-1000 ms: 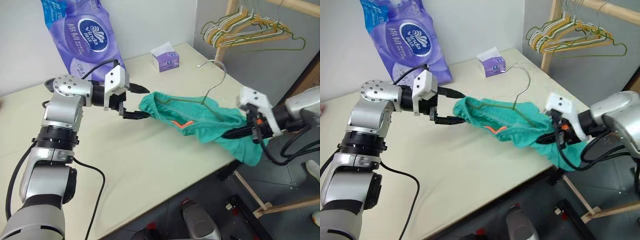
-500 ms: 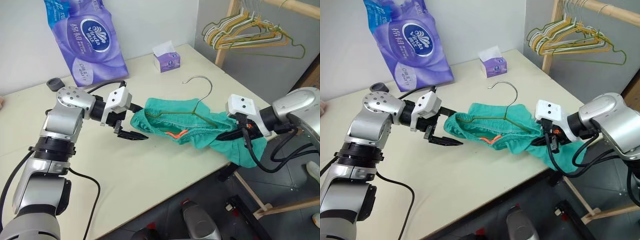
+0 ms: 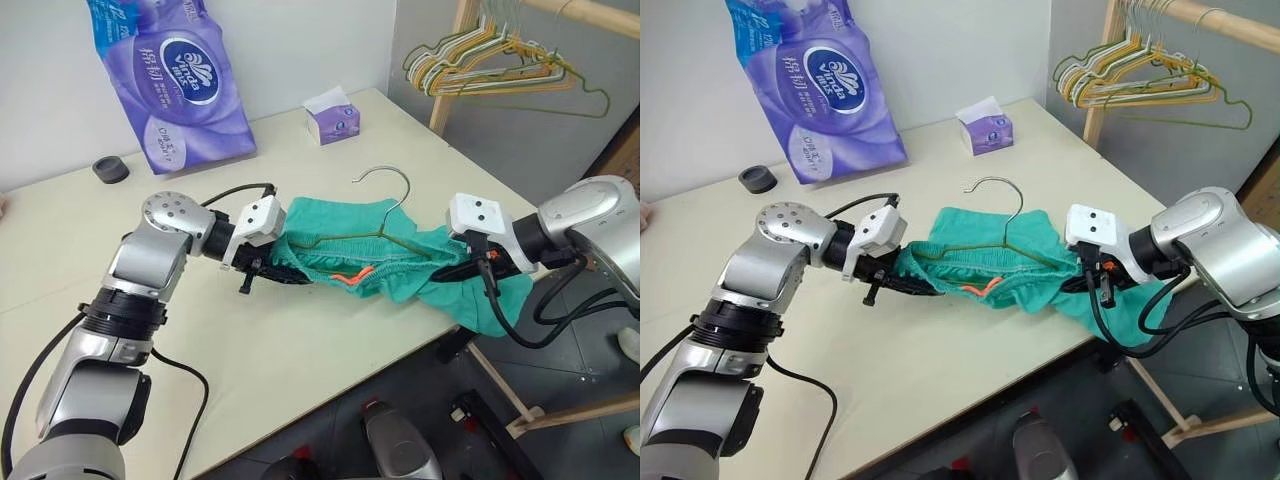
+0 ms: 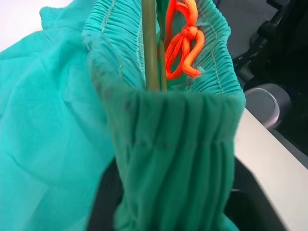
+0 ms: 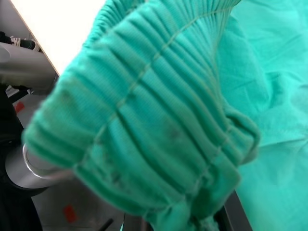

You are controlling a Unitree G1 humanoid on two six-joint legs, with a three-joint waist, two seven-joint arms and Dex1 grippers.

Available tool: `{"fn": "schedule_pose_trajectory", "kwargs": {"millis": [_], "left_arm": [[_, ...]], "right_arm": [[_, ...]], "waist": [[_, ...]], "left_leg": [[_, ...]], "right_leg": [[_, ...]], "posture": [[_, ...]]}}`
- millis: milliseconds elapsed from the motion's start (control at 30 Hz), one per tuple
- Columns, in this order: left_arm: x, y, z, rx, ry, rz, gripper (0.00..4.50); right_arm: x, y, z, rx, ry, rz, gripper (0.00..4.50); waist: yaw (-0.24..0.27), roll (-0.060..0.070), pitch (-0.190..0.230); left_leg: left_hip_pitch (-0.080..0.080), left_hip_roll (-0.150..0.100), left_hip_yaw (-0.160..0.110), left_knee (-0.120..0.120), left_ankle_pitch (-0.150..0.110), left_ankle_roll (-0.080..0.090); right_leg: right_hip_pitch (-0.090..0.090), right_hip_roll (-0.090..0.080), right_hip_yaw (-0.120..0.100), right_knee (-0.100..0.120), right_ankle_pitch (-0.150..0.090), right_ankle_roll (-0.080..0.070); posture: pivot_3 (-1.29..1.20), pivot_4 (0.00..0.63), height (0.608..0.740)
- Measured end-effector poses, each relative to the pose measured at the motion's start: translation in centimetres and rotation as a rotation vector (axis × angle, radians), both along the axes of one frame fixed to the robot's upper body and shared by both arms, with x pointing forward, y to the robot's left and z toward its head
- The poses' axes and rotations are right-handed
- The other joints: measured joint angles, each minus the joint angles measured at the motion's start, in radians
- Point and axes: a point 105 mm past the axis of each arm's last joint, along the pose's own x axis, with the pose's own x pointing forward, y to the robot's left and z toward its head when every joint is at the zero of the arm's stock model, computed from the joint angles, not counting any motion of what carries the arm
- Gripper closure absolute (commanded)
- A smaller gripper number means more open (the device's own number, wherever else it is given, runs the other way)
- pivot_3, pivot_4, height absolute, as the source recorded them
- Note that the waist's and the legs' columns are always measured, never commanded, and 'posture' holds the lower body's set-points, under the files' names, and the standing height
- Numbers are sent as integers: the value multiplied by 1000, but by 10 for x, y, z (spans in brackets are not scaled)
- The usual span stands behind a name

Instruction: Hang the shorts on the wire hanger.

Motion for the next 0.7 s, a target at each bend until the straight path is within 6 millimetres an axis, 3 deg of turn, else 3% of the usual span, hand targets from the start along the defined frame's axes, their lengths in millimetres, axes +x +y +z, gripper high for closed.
{"fn": "schedule_pose_trajectory", "kwargs": {"millis": [67,167,533,700], "left_arm": [[-1,-1,1,2,-3,-9,4488],[-3,-5,1,-1,-8,-17,4500],[-1,-9,-4,-16,-1,18,4500],[-1,-9,-4,-23,0,28,4500]], "right_arm": [[2,-2,0,-4,-14,1,4500],[2,0,0,-10,-41,34,3683],[0,-10,-9,-36,-129,83,18],[10,-27,-18,7,-155,-35,18]], "waist": [[0,0,0],[0,0,0],[0,-1,-1],[0,-3,-2]], "left_leg": [[0,0,0,0,0,0],[0,0,0,0,0,0],[0,0,0,0,0,0],[0,0,0,0,0,0]], "right_leg": [[0,0,0,0,0,0],[0,0,0,0,0,0],[0,0,0,0,0,0],[1,0,0,0,0,0]], "posture": [[-418,109,740],[-418,108,740],[-414,107,740],[-414,99,740]]}}
